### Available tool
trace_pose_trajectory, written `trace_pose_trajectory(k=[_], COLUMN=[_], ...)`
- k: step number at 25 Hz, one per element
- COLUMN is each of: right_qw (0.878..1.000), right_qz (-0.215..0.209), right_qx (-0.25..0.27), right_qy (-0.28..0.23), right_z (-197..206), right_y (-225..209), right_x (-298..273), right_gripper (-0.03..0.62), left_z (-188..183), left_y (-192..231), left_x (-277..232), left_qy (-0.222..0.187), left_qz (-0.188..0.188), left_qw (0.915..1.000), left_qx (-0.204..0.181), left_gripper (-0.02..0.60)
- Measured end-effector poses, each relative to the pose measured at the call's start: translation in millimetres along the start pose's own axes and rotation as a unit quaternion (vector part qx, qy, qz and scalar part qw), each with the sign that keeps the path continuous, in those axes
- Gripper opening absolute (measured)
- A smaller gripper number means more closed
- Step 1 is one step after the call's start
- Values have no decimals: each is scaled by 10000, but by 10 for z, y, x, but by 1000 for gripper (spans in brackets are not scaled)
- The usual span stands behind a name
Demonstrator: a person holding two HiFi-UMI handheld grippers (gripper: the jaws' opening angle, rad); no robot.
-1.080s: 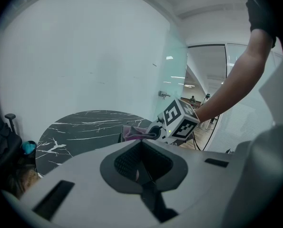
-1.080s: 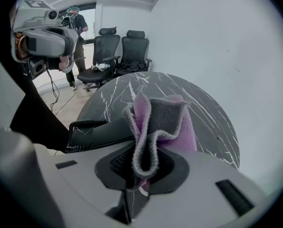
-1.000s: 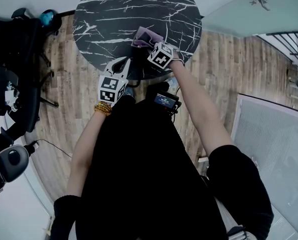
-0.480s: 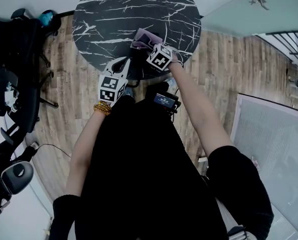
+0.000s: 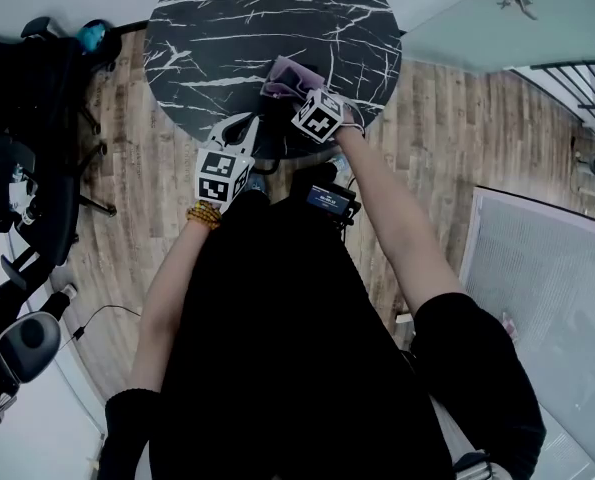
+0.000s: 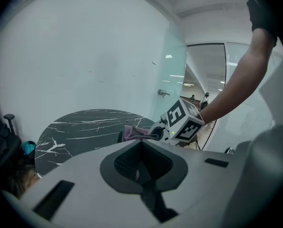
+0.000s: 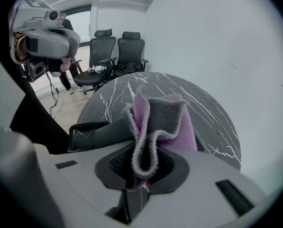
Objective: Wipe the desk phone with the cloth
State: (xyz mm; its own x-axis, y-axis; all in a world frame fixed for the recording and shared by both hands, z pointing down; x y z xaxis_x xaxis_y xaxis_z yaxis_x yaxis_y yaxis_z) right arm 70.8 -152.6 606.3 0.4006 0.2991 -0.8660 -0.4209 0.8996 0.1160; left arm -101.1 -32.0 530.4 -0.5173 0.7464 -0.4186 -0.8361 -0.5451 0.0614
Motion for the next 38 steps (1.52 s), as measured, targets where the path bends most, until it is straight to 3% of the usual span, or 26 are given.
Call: trace_pose_trajectory(k=[21, 38], right_qw=[9951, 9969], right_qz=[-16, -225], right_qx=[-940, -741], right_qy=[-305, -139], right_z=[105, 210], right_y=[164, 326], right_x=[-24, -47], right_gripper=[55, 55], left_z=[-5, -2], left_y=[40, 27], left_x=[14, 12], left_qy=[6, 17], left_qz=[3, 41], left_qw=[10000, 10000], left_qx=[-9, -27], left_gripper=[12, 13])
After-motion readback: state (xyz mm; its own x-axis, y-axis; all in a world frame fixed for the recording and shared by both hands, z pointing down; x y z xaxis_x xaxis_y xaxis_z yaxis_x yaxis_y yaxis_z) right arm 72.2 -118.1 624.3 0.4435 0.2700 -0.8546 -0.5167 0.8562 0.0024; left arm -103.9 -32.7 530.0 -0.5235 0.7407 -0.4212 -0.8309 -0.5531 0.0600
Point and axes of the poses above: the fingertips, and each gripper's own axes: x backward along the fingers, y to its left, z out of its underside, the point moved 10 cm from there along x, backward along the fingers, and after that the axes turned 7 degrees about -x, right-handed, at the moved point
